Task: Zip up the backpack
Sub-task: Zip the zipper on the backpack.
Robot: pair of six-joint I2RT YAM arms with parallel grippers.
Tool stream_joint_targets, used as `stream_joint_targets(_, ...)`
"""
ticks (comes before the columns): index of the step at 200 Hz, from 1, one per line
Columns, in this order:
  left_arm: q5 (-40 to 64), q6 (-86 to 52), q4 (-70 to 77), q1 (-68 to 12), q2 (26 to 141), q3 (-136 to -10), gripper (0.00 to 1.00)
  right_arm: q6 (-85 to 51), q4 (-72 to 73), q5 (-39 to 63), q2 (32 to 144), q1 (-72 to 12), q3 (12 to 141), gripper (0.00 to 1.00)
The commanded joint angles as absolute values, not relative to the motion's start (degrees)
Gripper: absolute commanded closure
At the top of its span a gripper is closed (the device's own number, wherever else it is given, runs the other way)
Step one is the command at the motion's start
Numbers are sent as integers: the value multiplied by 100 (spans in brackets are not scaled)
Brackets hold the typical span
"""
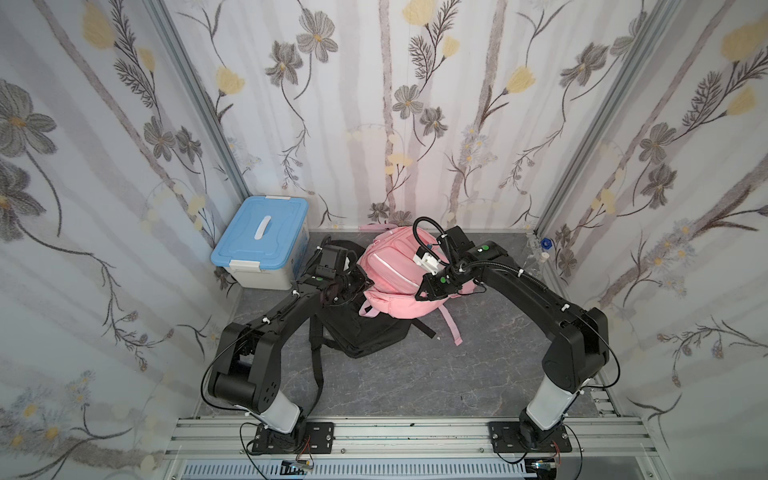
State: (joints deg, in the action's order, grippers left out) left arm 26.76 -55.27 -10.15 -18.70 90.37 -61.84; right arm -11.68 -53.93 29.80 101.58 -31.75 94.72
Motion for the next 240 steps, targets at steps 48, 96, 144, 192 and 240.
stream_joint_targets(48,2762,-5471,-594,-1974,8958,-6074,100,-1263,-5335,3304,10858,-3643,10372,100)
stream_joint_targets(96,2760,-5467,-571,-2011,8933,-5946,100,-1366,-5415,3399,11448,-3809,11232,100)
stream_joint_targets(144,2712,-5457,-582,-2013,8914,-5906,100,-1473,-5573,3603,11664,-3964,11806,100)
stream_joint_targets(192,2638,-5482,-577,-2013,8803,-5880,100,-1512,-6059,3522,11481,-3977,11991,100)
stream_joint_targets(240,2663,-5789,233,-2013,8600,-5489,100,-1618,-6530,3304,11822,-4134,12511,100)
